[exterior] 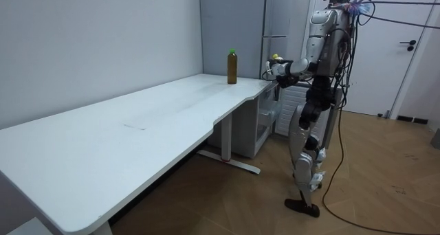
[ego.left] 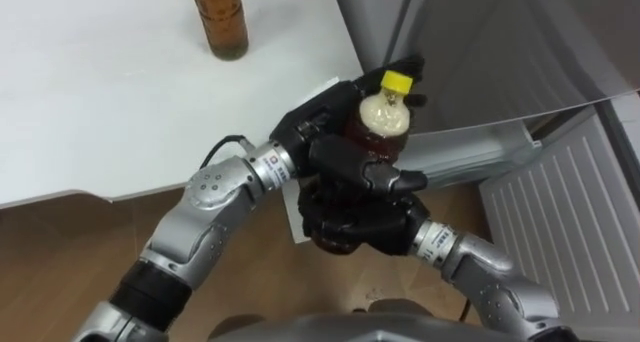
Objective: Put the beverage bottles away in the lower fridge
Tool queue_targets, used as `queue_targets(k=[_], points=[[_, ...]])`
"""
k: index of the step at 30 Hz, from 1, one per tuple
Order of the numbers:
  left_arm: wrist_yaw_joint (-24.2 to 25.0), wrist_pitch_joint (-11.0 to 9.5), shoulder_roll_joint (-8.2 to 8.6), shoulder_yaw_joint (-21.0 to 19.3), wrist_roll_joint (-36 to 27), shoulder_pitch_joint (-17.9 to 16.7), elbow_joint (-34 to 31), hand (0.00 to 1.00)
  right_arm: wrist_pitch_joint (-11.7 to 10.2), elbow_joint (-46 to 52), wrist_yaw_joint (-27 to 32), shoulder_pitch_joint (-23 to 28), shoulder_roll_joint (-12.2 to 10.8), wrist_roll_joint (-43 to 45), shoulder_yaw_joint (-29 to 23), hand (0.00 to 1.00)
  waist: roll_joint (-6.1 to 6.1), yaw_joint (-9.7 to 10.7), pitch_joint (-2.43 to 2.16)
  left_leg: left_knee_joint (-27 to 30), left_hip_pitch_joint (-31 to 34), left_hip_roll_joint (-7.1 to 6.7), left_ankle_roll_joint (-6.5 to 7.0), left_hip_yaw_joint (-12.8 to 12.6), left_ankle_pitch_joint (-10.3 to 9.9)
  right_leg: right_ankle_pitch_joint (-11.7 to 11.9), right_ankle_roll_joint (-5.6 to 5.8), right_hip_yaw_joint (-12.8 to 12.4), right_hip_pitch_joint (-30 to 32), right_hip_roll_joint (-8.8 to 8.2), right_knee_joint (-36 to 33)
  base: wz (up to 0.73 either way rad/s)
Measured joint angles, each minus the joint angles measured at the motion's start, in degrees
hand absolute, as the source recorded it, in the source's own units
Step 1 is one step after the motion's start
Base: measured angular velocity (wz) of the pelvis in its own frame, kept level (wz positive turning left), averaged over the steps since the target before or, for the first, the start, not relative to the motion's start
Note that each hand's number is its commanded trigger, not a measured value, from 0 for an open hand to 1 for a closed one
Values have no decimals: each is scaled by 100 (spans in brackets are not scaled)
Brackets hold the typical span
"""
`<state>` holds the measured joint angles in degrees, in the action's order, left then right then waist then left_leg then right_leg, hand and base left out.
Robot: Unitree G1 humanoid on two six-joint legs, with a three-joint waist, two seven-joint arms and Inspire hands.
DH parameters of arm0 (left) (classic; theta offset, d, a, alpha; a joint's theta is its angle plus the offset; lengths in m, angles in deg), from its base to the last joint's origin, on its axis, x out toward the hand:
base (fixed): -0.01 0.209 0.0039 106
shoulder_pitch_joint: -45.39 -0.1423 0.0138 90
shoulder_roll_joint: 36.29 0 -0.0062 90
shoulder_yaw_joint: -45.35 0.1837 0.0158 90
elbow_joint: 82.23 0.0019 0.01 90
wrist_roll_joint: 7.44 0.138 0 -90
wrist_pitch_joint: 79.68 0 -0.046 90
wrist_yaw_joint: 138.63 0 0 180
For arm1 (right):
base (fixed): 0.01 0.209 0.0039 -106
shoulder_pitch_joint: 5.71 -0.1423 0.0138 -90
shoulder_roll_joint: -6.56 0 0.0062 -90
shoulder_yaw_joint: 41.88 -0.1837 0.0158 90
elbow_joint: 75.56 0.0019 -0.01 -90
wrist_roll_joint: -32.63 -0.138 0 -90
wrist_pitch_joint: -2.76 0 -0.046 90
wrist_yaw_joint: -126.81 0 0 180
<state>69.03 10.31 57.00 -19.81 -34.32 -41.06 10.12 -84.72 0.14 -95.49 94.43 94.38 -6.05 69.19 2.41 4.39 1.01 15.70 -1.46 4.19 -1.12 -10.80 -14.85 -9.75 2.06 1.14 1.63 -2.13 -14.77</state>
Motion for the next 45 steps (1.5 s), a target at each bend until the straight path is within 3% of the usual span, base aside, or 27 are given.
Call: queue_targets(k=[4,8,14,16,20,26,31,38,42,45], points=[[0,-2,-3,-83,-8,0,-296,0,-13,0,-115,0,68,-4,-2,100,-76,-10,-38,18,-7,28,-12,0,0,14,-19,7,-8,23,-8,0],[-1,-14,5,-185,-17,1,-597,0,-54,1,-216,1,109,-9,-3,100,-99,-3,-39,23,-16,28,-14,1,1,14,-20,8,-14,23,-15,0],[-3,-63,2,-417,-235,-2,-1601,0,-86,30,-391,30,119,72,-26,100,-68,-27,-23,-2,-18,25,-14,18,1,15,-20,23,-15,23,-9,0],[12,-301,10,-437,-632,-1,-2076,0,-85,33,-385,69,118,86,-24,100,-64,-77,-23,-14,-34,25,-14,20,1,14,-20,41,-29,22,3,0],[34,-667,5,-495,-1271,-1,-2408,0,-85,41,-384,236,119,103,-34,100,-52,-179,-15,-36,-181,24,-14,18,1,14,-19,46,-152,22,14,0],[39,-713,22,-1287,-1864,80,-2577,0,-86,48,-366,265,62,107,-274,100,-69,-328,1,-21,-171,26,-32,19,-18,14,-19,62,-183,25,14,-1],[40,-892,69,-1840,-2405,96,-3004,0,-86,108,-275,471,71,110,-578,100,-195,-488,-32,-39,-171,36,-36,19,-19,14,-19,77,-187,28,6,0],[2,-1087,-28,-2606,-2546,171,-3648,0,-88,235,-91,819,89,130,-770,100,-234,-691,-43,-42,-329,23,-38,140,-19,14,-19,212,-448,15,124,9],[-271,-1283,-175,-3497,-2540,162,-3798,0,-125,376,-105,1128,72,438,-1243,100,-377,-997,-22,-161,-429,16,-45,204,-12,13,-18,333,-532,-1,130,7],[-826,-1570,-182,-4249,-2493,110,-3817,0,-132,429,-90,1363,34,501,-1647,100,-461,-1216,-83,-213,-457,11,-60,246,10,11,-15,478,-545,-16,124,6]])
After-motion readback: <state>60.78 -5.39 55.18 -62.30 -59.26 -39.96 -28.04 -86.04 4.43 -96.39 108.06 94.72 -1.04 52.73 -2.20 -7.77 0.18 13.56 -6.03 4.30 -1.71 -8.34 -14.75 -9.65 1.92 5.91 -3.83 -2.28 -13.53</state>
